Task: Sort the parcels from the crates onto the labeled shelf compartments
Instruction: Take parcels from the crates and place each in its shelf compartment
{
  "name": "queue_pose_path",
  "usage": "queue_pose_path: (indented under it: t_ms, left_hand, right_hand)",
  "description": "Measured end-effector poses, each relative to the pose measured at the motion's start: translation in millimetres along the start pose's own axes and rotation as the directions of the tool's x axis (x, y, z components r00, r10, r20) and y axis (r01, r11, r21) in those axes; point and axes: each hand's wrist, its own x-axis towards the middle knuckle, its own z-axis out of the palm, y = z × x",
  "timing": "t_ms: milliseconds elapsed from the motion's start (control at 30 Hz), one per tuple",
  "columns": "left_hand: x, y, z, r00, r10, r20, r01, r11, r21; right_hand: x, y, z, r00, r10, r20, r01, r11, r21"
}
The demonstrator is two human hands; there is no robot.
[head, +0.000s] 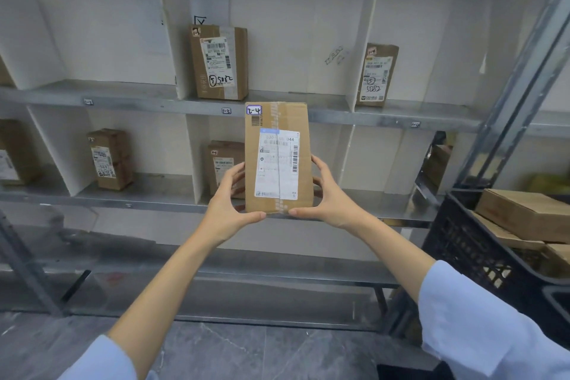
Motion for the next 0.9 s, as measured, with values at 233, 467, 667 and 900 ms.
queue_pose_path:
  t_ms: [233,467,667,900]
  left_hand:
    - [25,4,40,0.995,0.044,0.088,-0.048,0.998,0.041]
    - [44,5,96,0.983,0.067,0.169,-0.074,0.997,0.031]
    - [68,2,136,0.971,0.08,0.227,-0.091,0.995,0.037]
    - [102,-7,177,0.965,0.049,0.257,-0.067,0.996,0.062]
  right_hand:
    - [-22,10,-32,0.995,0.042,-0.094,-0.045,0.999,-0.03]
    - [-42,38,-73,0.975,0.09,-0.202,-0.1,0.994,-0.037]
    - [-42,63,-99,0.946,0.158,-0.284,-0.147,0.987,0.062]
    - [-20,107,-139,0.927,0.205,-0.315,-0.19,0.979,0.078]
